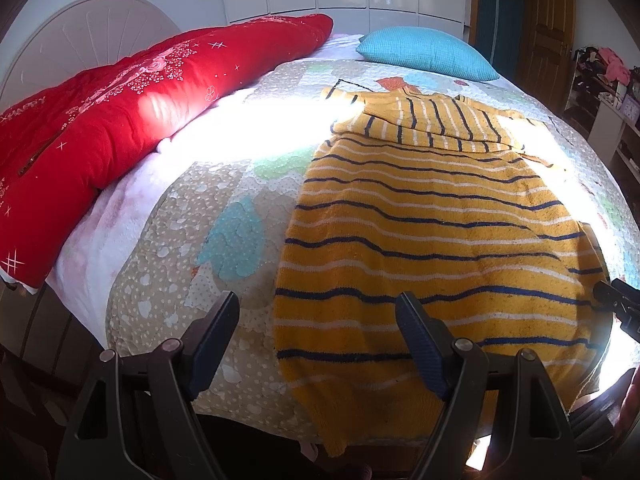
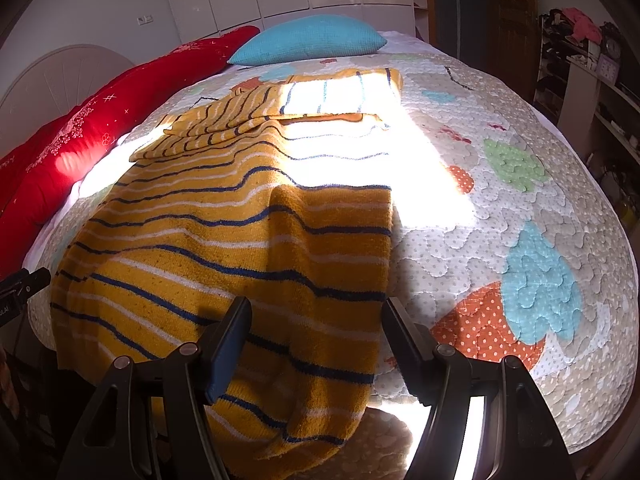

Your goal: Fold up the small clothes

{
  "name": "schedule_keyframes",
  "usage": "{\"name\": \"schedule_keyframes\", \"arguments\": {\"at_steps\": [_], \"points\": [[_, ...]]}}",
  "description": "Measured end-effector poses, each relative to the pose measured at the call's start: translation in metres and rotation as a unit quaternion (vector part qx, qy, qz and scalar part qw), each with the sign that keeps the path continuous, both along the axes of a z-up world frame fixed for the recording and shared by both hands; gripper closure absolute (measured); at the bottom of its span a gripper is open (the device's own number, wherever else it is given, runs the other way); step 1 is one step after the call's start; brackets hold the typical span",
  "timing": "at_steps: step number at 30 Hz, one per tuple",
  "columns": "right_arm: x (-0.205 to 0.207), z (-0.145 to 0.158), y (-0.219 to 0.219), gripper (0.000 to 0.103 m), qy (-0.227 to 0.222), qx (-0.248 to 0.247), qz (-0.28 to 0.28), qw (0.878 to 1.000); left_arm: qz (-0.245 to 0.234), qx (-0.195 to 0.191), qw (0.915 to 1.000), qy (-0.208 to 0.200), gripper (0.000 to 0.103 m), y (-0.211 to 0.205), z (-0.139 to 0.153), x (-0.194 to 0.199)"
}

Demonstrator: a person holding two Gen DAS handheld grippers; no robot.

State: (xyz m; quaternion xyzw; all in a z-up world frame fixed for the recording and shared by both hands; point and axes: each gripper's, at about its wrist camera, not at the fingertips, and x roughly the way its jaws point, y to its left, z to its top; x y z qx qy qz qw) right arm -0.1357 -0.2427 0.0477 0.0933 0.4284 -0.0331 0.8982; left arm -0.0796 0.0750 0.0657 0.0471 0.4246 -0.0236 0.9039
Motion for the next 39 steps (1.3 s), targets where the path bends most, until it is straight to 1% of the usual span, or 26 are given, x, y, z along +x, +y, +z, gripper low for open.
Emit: {"name": "schedule_keyframes", "arguments": {"at_steps": [12, 17, 22, 29, 39], "points": [[0.003, -0.005, -0.004, 0.03, 0.007, 0.005, -0.003, 1.0, -0.006, 0.005, 1.0, 0.006, 0.024, -0.003, -0.004, 0.003], [0.003, -0.008, -0.004, 0.03, 0.01, 0.007, -0.004, 1.0, -0.007, 0.012, 0.9999, 0.0, 0.023, -0.006, -0.003, 0.002], [0.003, -0.011, -0.003, 0.027, 0.01, 0.008, -0.005, 1.0, -0.007, 0.016, 0.9998, -0.003, 0.023, -0.006, -0.004, 0.002], [0.004, -0.014, 0.001, 0.024, 0.009, 0.002, -0.003, 1.0, -0.008, 0.018, 0.9998, 0.004, 0.023, -0.005, -0.008, 0.003], [0.003, -0.017, 0.003, 0.022, 0.005, -0.004, -0.002, 1.0, -0.006, 0.02, 0.9997, 0.011, 0.023, -0.004, -0.014, 0.005]]}}
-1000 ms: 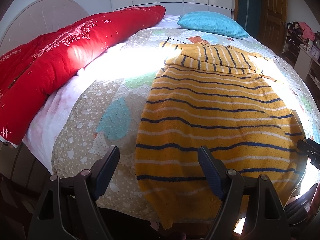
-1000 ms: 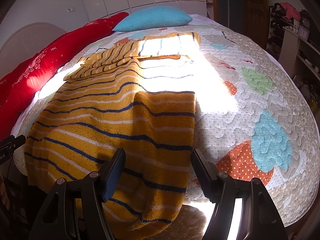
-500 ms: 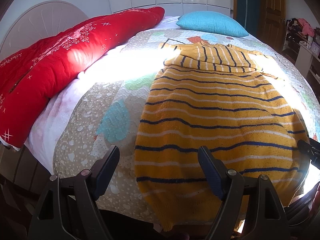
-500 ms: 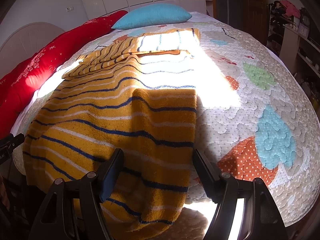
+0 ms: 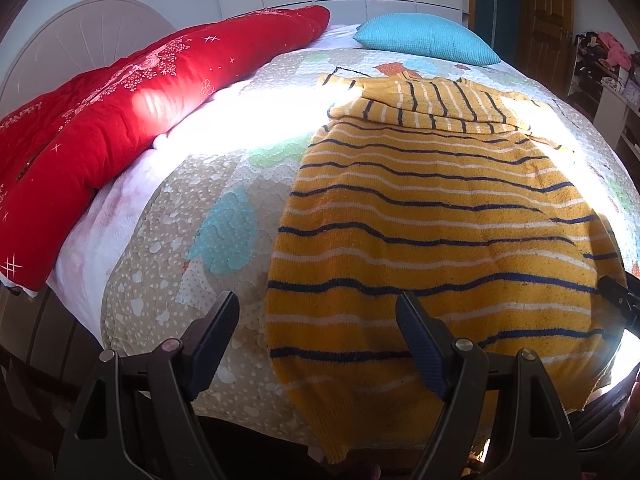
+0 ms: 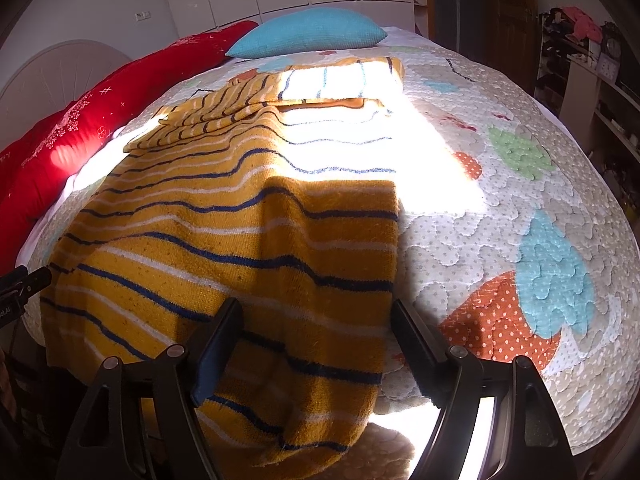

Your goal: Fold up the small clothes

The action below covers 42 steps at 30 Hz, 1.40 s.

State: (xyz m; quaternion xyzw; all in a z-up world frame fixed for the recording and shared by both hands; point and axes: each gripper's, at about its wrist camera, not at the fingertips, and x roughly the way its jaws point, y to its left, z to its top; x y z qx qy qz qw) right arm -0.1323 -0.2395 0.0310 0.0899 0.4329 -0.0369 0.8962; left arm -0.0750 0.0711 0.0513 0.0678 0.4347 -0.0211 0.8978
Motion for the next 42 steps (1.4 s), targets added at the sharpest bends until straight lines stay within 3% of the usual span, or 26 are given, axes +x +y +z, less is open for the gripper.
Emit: {"name": "schedule_keyframes", "arguments": {"at_steps": [37, 42], "points": [[0.001, -0.004, 0.005, 0.013, -0.006, -0.017, 0.004, 1.0, 0.012, -0.012, 0.9998, 0.014, 0.023, 0.008, -0.012, 0.0], [-0.003, -0.002, 0.005, 0.013, 0.001, -0.016, 0.013, 1.0, 0.016, -0.044, 0.9987, 0.017, 0.023, 0.021, -0.011, 0.0]]}}
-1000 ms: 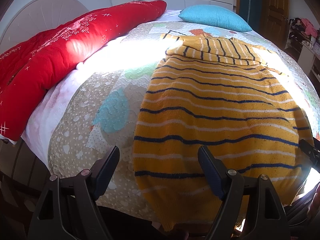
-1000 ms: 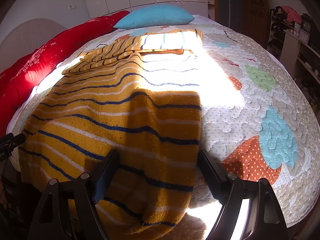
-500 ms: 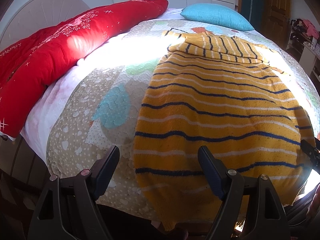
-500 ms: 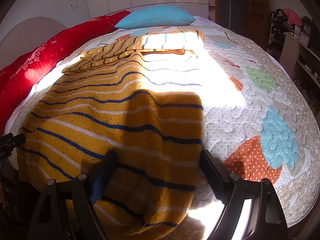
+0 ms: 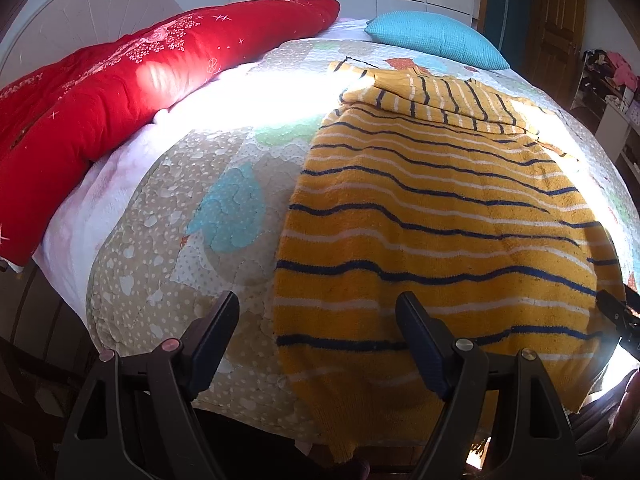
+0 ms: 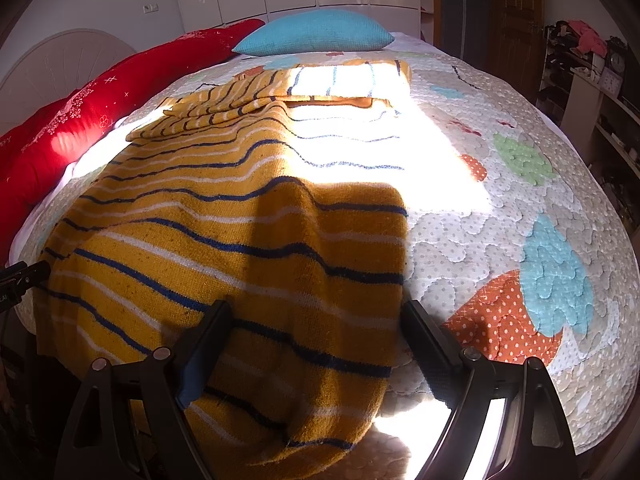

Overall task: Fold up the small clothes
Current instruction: 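Grasp the sweater hem with both tools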

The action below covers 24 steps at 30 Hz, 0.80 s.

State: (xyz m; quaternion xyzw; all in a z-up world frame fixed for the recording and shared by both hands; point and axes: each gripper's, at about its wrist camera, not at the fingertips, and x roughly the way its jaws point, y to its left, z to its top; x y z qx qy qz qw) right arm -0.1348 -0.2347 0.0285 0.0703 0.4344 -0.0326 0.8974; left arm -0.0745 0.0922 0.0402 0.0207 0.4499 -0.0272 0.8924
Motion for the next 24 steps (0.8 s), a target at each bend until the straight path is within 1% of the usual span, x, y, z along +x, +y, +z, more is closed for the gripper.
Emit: {"name": "schedule_keyframes", "arguments": {"at_steps": [4, 7, 9, 12, 14, 16, 18, 20, 21, 22, 23, 24], "points": [[-0.016, 0.004, -0.01, 0.013, 0.008, 0.031, 0.013, 0.999, 0.011, -0.055, 0.9984, 0.008, 0.023, 0.026, -0.004, -0.001], [-0.031, 0.002, -0.016, 0.013, 0.024, 0.054, 0.021, 0.998, 0.009, -0.098, 0.995, 0.02, 0.023, 0.039, -0.013, -0.003], [-0.04, -0.004, -0.018, 0.013, 0.037, 0.065, 0.024, 0.997, 0.011, -0.12, 0.9925, 0.022, 0.02, 0.044, -0.017, -0.006], [-0.047, -0.015, -0.018, 0.013, 0.056, 0.078, 0.023, 0.995, 0.009, -0.136, 0.9906, 0.014, 0.018, 0.048, -0.021, -0.012], [-0.048, -0.023, -0.017, 0.013, 0.064, 0.099, 0.022, 0.993, 0.002, -0.143, 0.9896, 0.015, 0.016, 0.046, -0.025, -0.013], [-0.046, -0.027, -0.013, 0.013, 0.065, 0.113, 0.021, 0.991, -0.011, -0.164, 0.9862, 0.022, 0.014, 0.044, -0.03, -0.015], [-0.044, -0.028, -0.008, 0.015, 0.061, 0.117, 0.026, 0.991, -0.023, -0.181, 0.9827, 0.031, 0.014, 0.039, -0.034, -0.016], [-0.043, -0.026, -0.002, 0.019, 0.058, 0.113, 0.03, 0.991, -0.035, -0.191, 0.9801, 0.043, 0.014, 0.032, -0.036, -0.017], [-0.043, -0.026, 0.0, 0.021, 0.056, 0.115, 0.034, 0.991, -0.039, -0.187, 0.9804, 0.048, 0.021, 0.028, -0.037, -0.017], [-0.043, -0.027, 0.003, 0.029, 0.058, 0.12, 0.04, 0.99, -0.041, -0.178, 0.9819, 0.052, 0.031, 0.025, -0.037, -0.016], [-0.043, -0.028, 0.005, 0.046, 0.061, 0.119, 0.042, 0.99, -0.043, -0.169, 0.983, 0.057, 0.054, 0.023, -0.038, -0.016], [-0.042, -0.03, 0.008, 0.056, 0.066, 0.112, 0.042, 0.991, -0.049, -0.178, 0.9808, 0.062, 0.066, 0.024, -0.038, -0.015]]}}
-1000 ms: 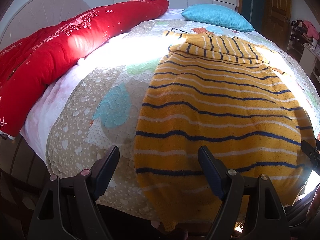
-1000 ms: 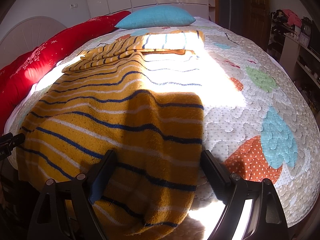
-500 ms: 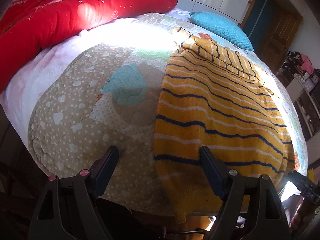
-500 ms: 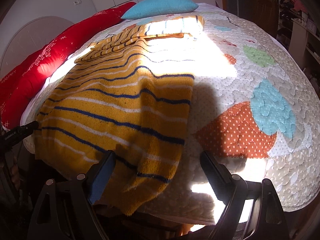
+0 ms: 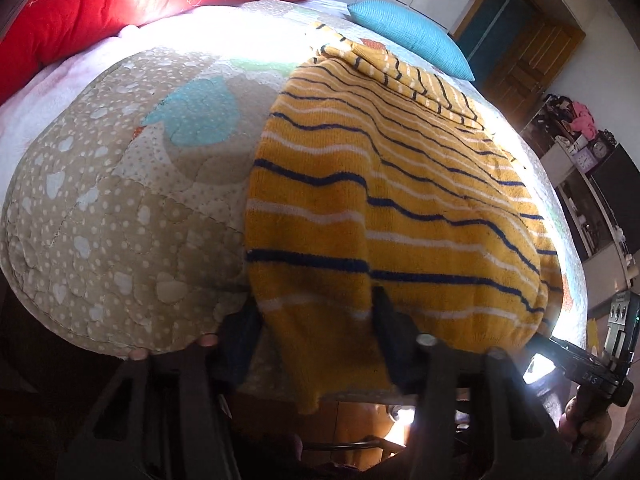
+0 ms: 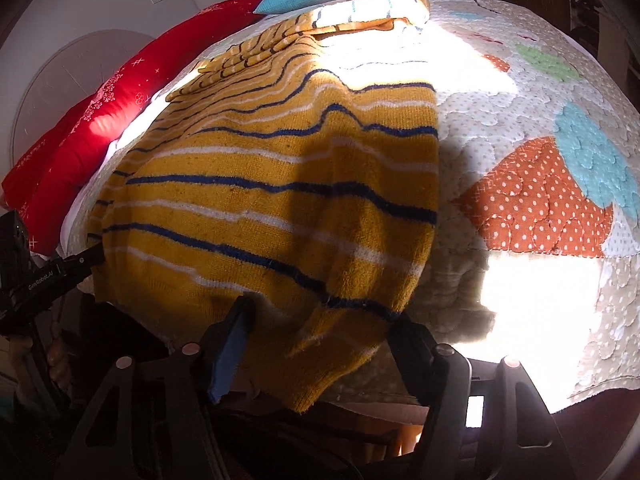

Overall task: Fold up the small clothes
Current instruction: 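Grasp the sweater hem with both tools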

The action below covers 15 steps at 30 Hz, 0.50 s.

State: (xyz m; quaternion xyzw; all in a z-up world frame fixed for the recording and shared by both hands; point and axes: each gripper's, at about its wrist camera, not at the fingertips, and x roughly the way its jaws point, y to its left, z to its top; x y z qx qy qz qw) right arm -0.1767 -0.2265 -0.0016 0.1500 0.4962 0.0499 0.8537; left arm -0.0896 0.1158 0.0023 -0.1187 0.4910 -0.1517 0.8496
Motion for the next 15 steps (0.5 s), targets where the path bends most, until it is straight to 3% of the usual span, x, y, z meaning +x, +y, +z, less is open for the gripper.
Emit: {"name": "schedule_keyframes", "arguments": {"at_steps": [1, 2, 4, 9, 13, 15], "points": [[0.001, -0.002, 0.002, 0.083, 0.004, 0.003, 0.008, 1.0, 0.001, -0.012, 0.9999, 0.004, 0.073, 0.003, 0.002, 0.0], [0.002, -0.001, 0.002, 0.088, 0.004, 0.019, 0.014, 1.0, -0.002, -0.028, 0.9996, 0.009, 0.088, 0.006, 0.005, 0.0], [0.0, 0.007, -0.001, 0.091, -0.008, 0.039, 0.014, 0.999, -0.004, -0.07, 0.9974, 0.015, 0.091, 0.013, 0.015, 0.0], [0.01, 0.05, -0.024, 0.092, -0.064, 0.117, 0.014, 0.991, -0.01, -0.114, 0.9933, -0.013, 0.091, 0.012, 0.056, 0.021], [0.062, 0.09, -0.052, 0.092, -0.121, 0.137, 0.011, 0.983, -0.012, -0.135, 0.9899, -0.041, 0.091, -0.008, 0.094, 0.084], [0.101, 0.103, -0.067, 0.092, -0.144, 0.133, 0.005, 0.981, -0.012, -0.123, 0.9903, -0.063, 0.091, -0.028, 0.107, 0.129]]}}
